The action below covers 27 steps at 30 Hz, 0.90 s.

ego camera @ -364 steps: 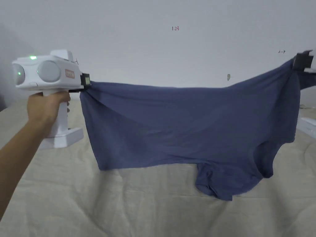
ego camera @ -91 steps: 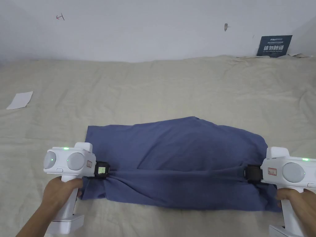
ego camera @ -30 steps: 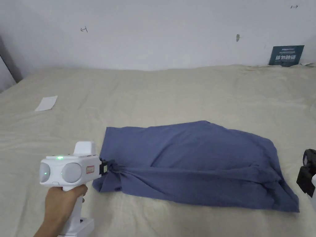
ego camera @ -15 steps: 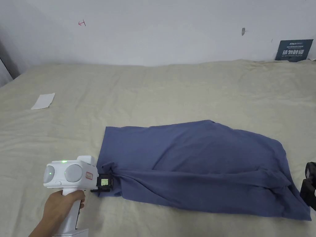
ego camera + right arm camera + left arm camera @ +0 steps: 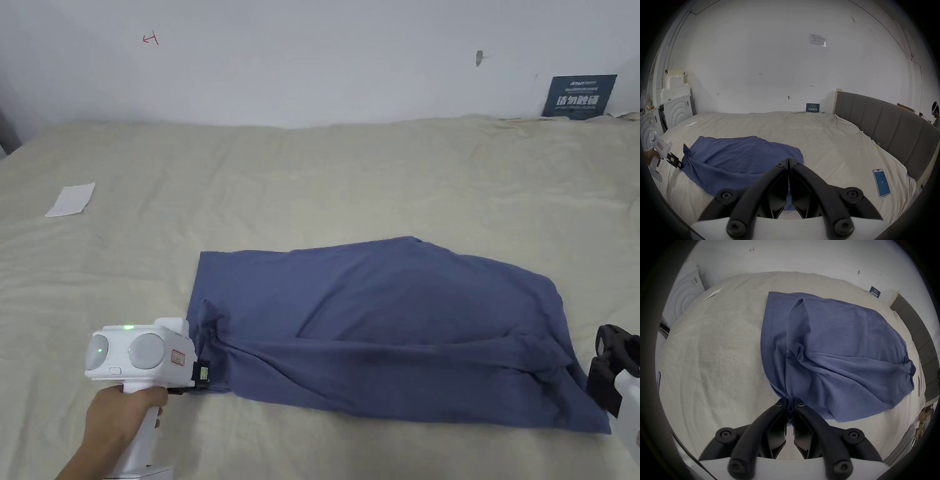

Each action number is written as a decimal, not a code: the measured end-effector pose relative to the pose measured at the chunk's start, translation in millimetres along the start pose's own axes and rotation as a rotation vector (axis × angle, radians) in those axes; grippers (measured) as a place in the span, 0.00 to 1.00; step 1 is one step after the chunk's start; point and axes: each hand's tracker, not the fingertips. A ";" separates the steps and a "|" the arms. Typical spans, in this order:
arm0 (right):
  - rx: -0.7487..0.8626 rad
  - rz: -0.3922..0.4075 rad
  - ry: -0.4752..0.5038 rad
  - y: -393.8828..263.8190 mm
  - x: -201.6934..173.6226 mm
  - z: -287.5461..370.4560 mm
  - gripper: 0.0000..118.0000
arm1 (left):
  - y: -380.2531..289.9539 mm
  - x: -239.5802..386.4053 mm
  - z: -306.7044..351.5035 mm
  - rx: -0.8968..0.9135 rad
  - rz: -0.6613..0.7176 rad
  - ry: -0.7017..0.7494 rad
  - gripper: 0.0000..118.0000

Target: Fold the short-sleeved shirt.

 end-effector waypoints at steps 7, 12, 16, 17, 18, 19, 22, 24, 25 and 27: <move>-0.149 -0.083 0.033 1.1 13.7 -15.2 0.00 | 1.6 -10.7 36.2 0.072 0.007 -0.033 0.04; -0.310 -0.150 0.048 -16.9 30.2 -43.1 0.00 | 2.9 -24.5 47.2 0.099 0.024 -0.064 0.04; -0.443 -0.144 0.031 -40.4 37.6 -68.4 0.02 | 1.2 -27.1 46.4 0.101 0.035 -0.077 0.04; -0.471 -0.146 0.026 -45.6 38.0 -73.6 0.03 | 0.7 -26.9 45.6 0.100 0.035 -0.077 0.04; -0.494 -0.139 0.026 -50.7 38.0 -79.4 0.11 | -2.3 -21.5 48.7 0.100 0.033 -0.076 0.04; -0.517 -0.146 0.038 -55.1 38.6 -85.2 0.29 | -3.0 -20.2 48.2 0.099 0.030 -0.074 0.04; -0.559 -0.169 0.036 -63.9 38.0 -98.0 0.78 | -4.9 -15.7 50.0 0.097 0.020 -0.068 0.04; -0.558 -0.179 0.026 -67.7 40.0 -104.9 0.79 | -5.5 -15.1 50.8 0.098 0.018 -0.067 0.04; -0.571 -0.179 0.021 -67.8 39.7 -109.5 0.79 | -5.6 -15.0 51.1 0.098 0.019 -0.068 0.04; -0.587 -0.173 0.018 -68.8 37.1 -115.1 0.79 | -5.7 -14.3 52.6 0.098 0.021 -0.068 0.04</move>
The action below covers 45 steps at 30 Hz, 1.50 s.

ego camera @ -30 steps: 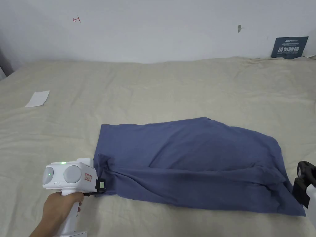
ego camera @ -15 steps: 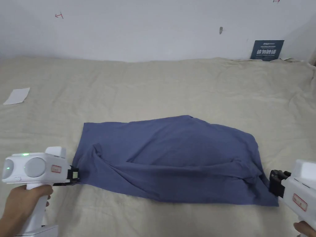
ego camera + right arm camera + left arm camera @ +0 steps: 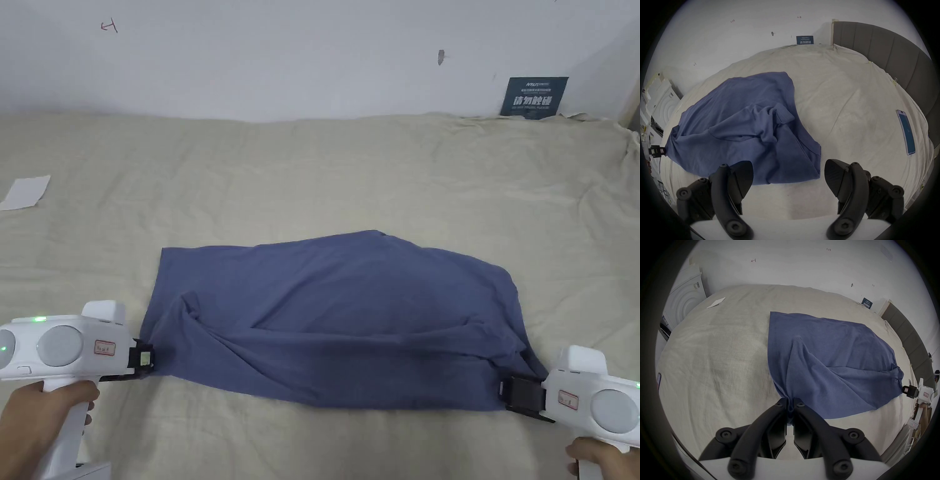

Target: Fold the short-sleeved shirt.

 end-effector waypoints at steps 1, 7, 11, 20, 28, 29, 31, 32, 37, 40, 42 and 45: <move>-0.009 0.005 -0.001 -0.3 -3.4 0.5 0.77 | -0.3 0.5 0.1 -0.001 0.001 0.000 0.04; -0.019 0.022 0.022 -2.5 -1.9 -7.7 0.04 | -2.0 3.0 -1.3 -0.006 0.000 0.007 0.04; 0.014 -0.006 0.044 -3.0 16.0 -8.0 0.03 | -2.7 1.6 -2.0 -0.003 0.008 0.008 0.04; 0.122 -0.044 0.108 4.8 37.1 43.2 0.03 | -6.4 -9.7 18.4 0.042 0.053 -0.030 0.04; 0.154 -0.064 0.154 -18.2 37.2 115.7 0.03 | -42.8 -30.9 57.9 0.060 0.090 -0.071 0.04; 0.149 -0.062 0.157 -23.4 36.0 121.0 0.03 | -50.1 -32.7 61.3 0.058 0.099 -0.077 0.04; 0.136 -0.065 0.158 -37.8 36.2 128.1 0.03 | -67.4 -36.4 65.5 0.044 0.103 -0.079 0.04; 0.130 -0.070 0.157 -45.4 36.4 130.4 0.03 | -75.9 -37.6 67.4 0.033 0.105 -0.076 0.04; 0.051 -0.069 0.146 -79.0 38.3 124.3 0.03 | -115.5 -49.7 62.0 -0.039 0.150 -0.065 0.04; -0.009 -0.070 0.124 -95.0 37.9 106.1 0.03 | -131.3 -51.7 52.3 -0.076 0.154 -0.051 0.04; -0.039 -0.056 0.099 -102.4 37.1 92.9 0.03 | -139.4 -49.1 46.4 -0.096 0.138 -0.034 0.04; -0.079 -0.062 0.082 -111.1 37.6 78.9 0.03 | -146.6 -48.8 34.1 -0.103 0.118 -0.006 0.04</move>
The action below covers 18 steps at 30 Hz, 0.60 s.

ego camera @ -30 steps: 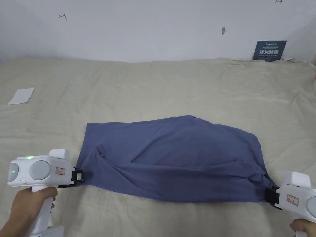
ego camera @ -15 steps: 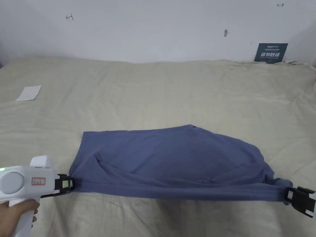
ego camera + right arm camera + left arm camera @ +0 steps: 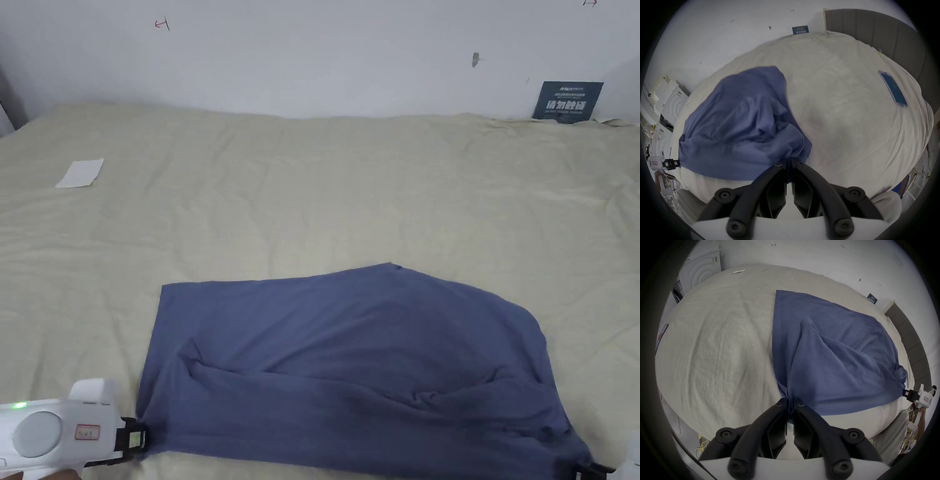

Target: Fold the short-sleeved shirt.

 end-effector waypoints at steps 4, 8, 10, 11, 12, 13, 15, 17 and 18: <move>-0.019 0.015 -0.017 -5.1 0.2 -8.4 0.03 | 0.9 2.9 -0.3 0.003 -0.001 0.017 0.04; -0.013 0.029 -0.029 -3.3 -5.8 -2.2 0.03 | -0.8 7.6 1.3 0.009 -0.017 0.035 0.04; -0.009 0.032 -0.028 -1.4 -7.7 2.1 0.03 | -3.9 15.8 5.3 0.017 -0.019 0.041 0.05; -0.002 0.038 -0.025 0.0 -9.5 5.2 0.04 | -4.4 17.5 6.6 0.025 -0.020 0.043 0.06; 0.006 0.045 -0.025 1.8 -11.3 8.3 0.05 | -4.6 19.1 8.5 0.036 -0.021 0.045 0.11; 0.017 0.054 -0.031 4.3 -13.5 12.1 0.11 | -4.2 20.5 10.8 0.043 -0.020 0.048 0.20; 0.042 0.062 -0.041 10.7 -15.0 19.1 0.35 | -2.5 23.1 16.2 0.066 -0.020 0.071 0.45; 0.080 0.066 -0.033 18.5 -15.0 26.0 0.72 | 1.7 27.4 22.9 0.097 -0.009 0.085 0.83; 0.097 0.068 -0.024 23.4 -17.9 31.4 0.81 | 4.4 30.3 28.7 0.110 -0.009 0.092 0.93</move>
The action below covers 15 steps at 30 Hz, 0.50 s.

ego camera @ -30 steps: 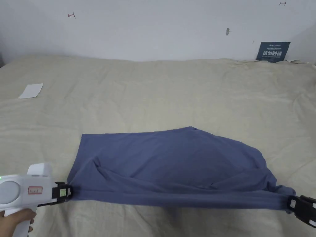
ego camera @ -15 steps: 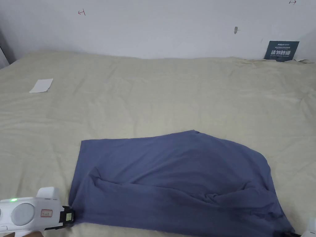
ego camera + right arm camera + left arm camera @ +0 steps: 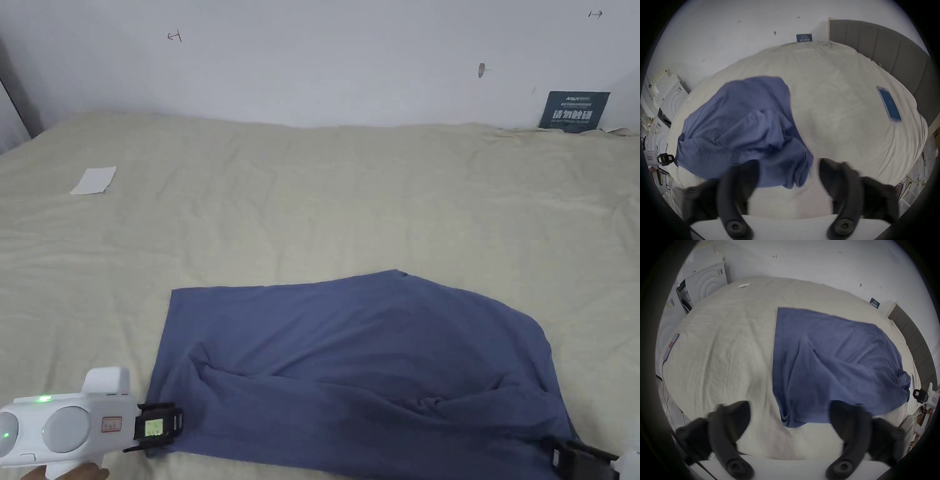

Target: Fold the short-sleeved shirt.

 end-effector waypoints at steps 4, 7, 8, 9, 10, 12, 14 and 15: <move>0.123 0.023 0.028 22.2 -14.7 25.5 0.84 | 15.1 10.4 24.4 0.139 -0.025 0.011 0.98; 0.215 0.038 0.059 39.9 -26.8 45.0 0.84 | 28.2 23.6 45.2 0.235 -0.073 0.017 0.98; 0.242 0.050 0.067 45.3 -31.2 50.6 0.84 | 32.5 27.5 51.5 0.265 -0.089 0.018 0.98; 0.277 0.063 0.070 50.7 -36.4 56.7 0.84 | 37.0 32.5 57.9 0.299 -0.106 0.022 0.98; 0.312 0.073 0.065 55.7 -41.5 62.5 0.85 | 41.2 37.8 63.6 0.330 -0.121 0.028 0.98; 0.382 0.092 0.059 64.2 -52.0 72.7 0.87 | 48.7 48.7 75.0 0.397 -0.146 0.038 0.98; 0.453 0.118 0.049 70.0 -62.1 81.6 0.88 | 53.2 59.0 84.5 0.468 -0.171 0.029 0.98; 0.490 0.133 0.041 72.2 -67.7 86.0 0.88 | 54.9 64.3 88.4 0.506 -0.181 0.021 0.98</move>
